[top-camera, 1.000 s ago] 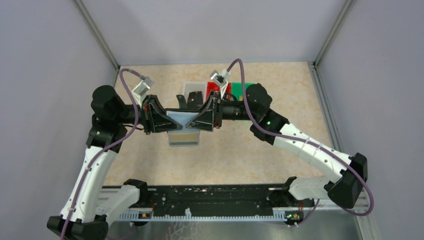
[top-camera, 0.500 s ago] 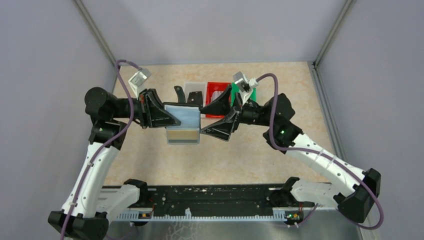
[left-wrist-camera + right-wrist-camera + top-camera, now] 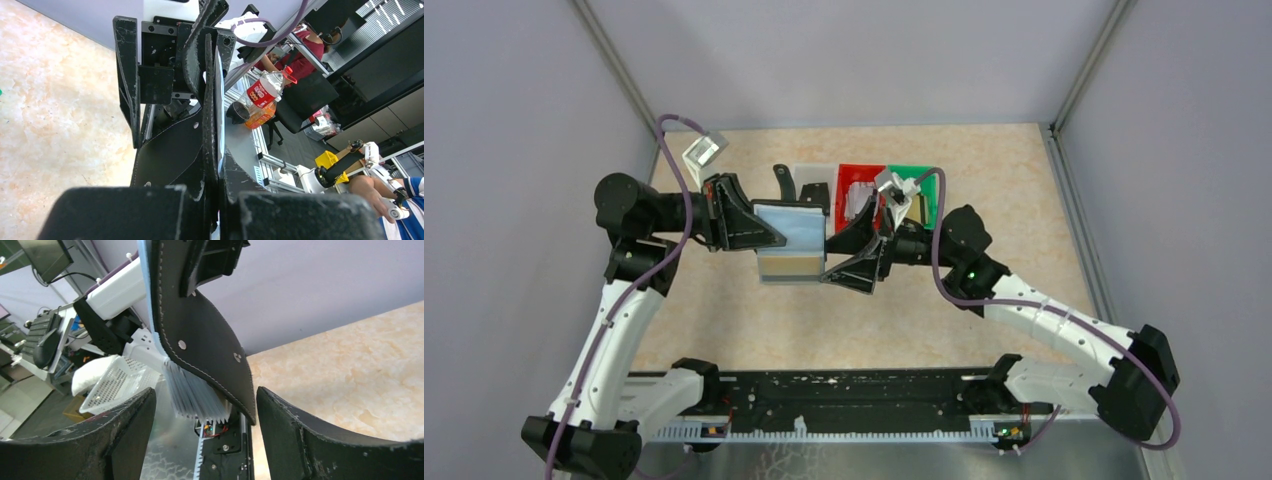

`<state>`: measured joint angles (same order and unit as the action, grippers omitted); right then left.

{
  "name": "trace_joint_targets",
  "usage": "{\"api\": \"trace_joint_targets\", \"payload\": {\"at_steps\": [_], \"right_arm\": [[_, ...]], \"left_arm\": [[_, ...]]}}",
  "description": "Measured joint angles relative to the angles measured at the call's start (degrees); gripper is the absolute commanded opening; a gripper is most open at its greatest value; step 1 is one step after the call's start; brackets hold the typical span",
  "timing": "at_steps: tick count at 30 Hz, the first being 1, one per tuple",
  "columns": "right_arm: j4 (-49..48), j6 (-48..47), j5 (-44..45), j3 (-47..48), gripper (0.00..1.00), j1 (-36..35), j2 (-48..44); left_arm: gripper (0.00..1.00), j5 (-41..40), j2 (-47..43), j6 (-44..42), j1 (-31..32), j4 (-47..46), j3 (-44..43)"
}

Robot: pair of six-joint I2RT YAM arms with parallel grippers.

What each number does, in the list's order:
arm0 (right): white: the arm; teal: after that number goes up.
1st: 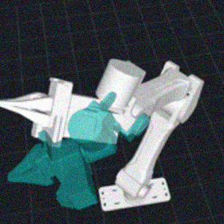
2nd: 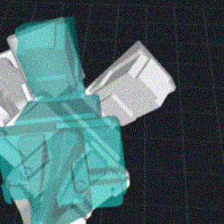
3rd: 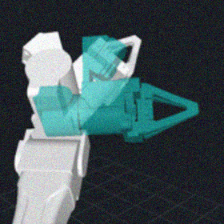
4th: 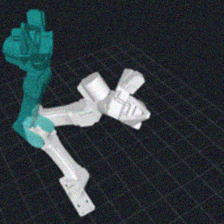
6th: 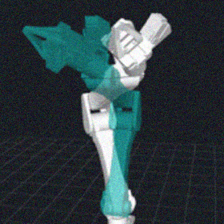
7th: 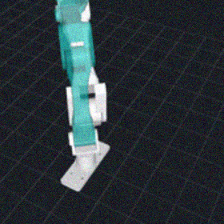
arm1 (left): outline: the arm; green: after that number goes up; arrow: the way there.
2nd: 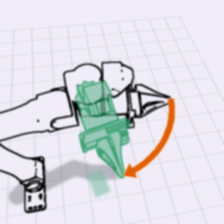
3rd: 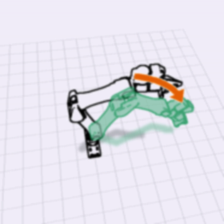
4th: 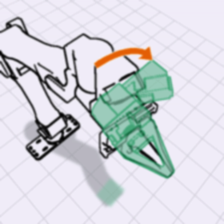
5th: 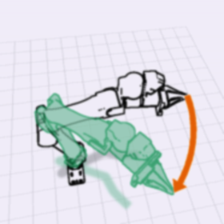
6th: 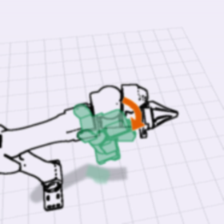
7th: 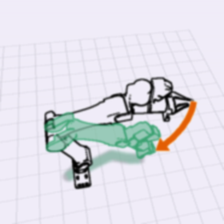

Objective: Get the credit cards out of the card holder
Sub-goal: Remove the credit card from the card holder.

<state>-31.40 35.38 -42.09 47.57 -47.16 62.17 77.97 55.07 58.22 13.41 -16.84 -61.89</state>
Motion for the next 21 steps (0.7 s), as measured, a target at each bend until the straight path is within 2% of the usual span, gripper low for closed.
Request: {"api": "trace_joint_targets", "payload": {"at_steps": [6, 10, 21], "right_arm": [[-1.8, 0.2, 0.0, 0.0, 0.6, -2.1, 1.0], [-2.1, 0.2, 0.3, 0.0, 0.57, -3.2, 1.4], [-2.1, 0.1, 1.3, -0.2, 0.55, -5.3, 1.2]], "left_arm": [[0.0, -0.4, 0.0, 0.1, 0.0, 0.1, 0.0], [0.0, -1.2, 0.0, -1.3, 0.0, 1.3, -0.2], [0.0, -10.7, 0.0, -17.2, 0.0, 18.9, -5.0]]}}
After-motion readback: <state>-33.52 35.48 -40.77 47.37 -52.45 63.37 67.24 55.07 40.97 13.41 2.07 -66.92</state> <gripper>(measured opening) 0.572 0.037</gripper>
